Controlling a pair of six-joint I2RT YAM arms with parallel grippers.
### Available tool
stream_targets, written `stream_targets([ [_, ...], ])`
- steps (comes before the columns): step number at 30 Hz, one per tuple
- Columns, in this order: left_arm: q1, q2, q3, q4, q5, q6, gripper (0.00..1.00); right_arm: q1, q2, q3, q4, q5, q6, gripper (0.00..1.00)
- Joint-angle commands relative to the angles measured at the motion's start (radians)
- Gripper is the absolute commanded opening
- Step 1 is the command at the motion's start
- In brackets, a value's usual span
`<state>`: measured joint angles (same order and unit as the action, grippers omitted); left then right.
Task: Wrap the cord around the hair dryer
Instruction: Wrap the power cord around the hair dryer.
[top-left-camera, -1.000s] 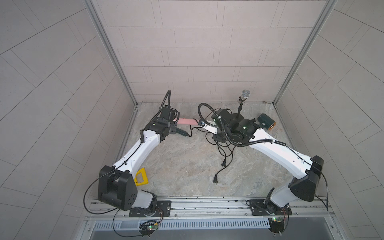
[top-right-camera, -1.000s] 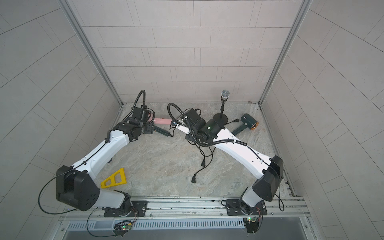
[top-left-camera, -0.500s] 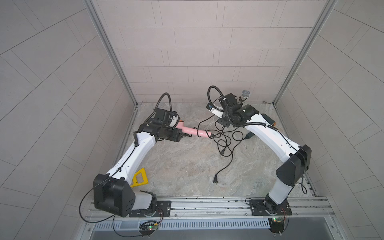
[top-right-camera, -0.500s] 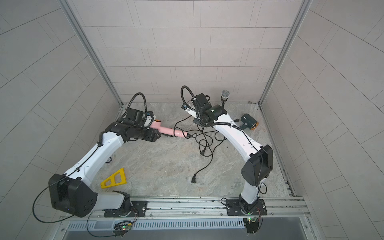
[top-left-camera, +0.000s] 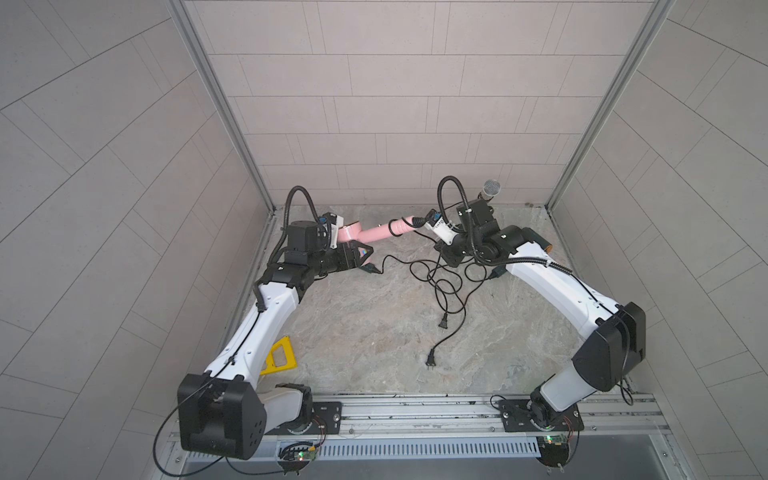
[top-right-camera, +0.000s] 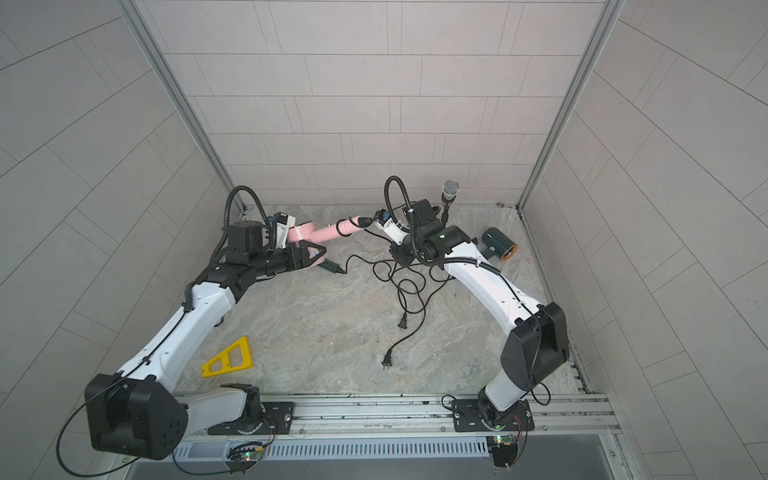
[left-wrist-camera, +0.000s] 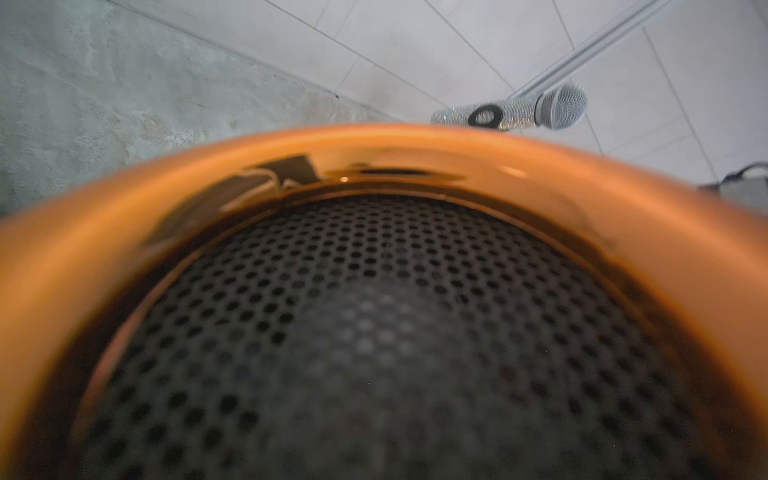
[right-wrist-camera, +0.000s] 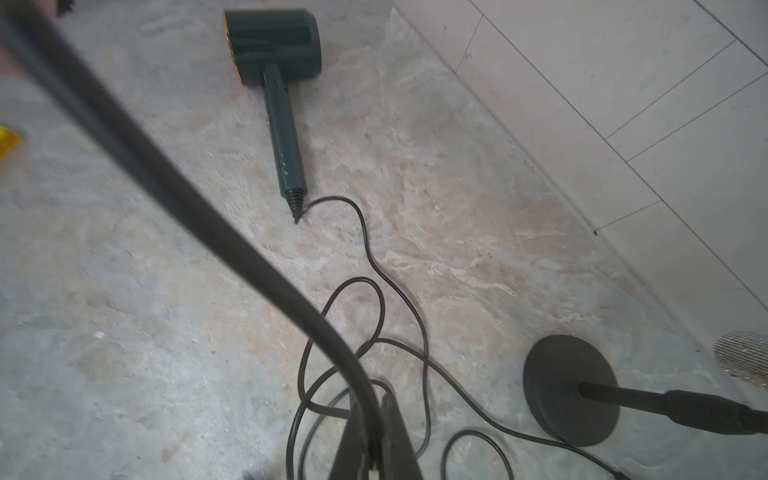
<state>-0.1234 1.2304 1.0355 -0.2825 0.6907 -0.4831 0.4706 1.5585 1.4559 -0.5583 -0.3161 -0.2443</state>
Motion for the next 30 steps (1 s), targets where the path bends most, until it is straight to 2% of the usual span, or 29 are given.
stream_targets([
  [1,0.016,-0.031,0.050,0.142,-0.055,-0.152,0.00,-0.005,-0.057,-0.091,0.118,-0.087,0.156,0.00],
  [5,0.024,-0.012,0.065,0.084,-0.195,-0.194,0.00,0.053,-0.118,-0.192,0.222,-0.010,0.204,0.00],
  [9,0.024,0.004,0.101,-0.072,-0.394,-0.135,0.00,0.117,-0.159,-0.216,0.219,0.084,0.195,0.00],
  [14,0.014,0.001,0.116,-0.199,-0.624,-0.034,0.00,0.174,-0.131,-0.160,0.114,0.177,0.155,0.00],
  [21,-0.044,-0.007,0.132,-0.339,-0.865,0.152,0.00,0.223,-0.034,-0.002,-0.042,0.248,0.111,0.00],
  [30,-0.143,0.017,0.187,-0.482,-1.040,0.383,0.00,0.243,0.113,0.335,-0.360,0.305,-0.017,0.00],
])
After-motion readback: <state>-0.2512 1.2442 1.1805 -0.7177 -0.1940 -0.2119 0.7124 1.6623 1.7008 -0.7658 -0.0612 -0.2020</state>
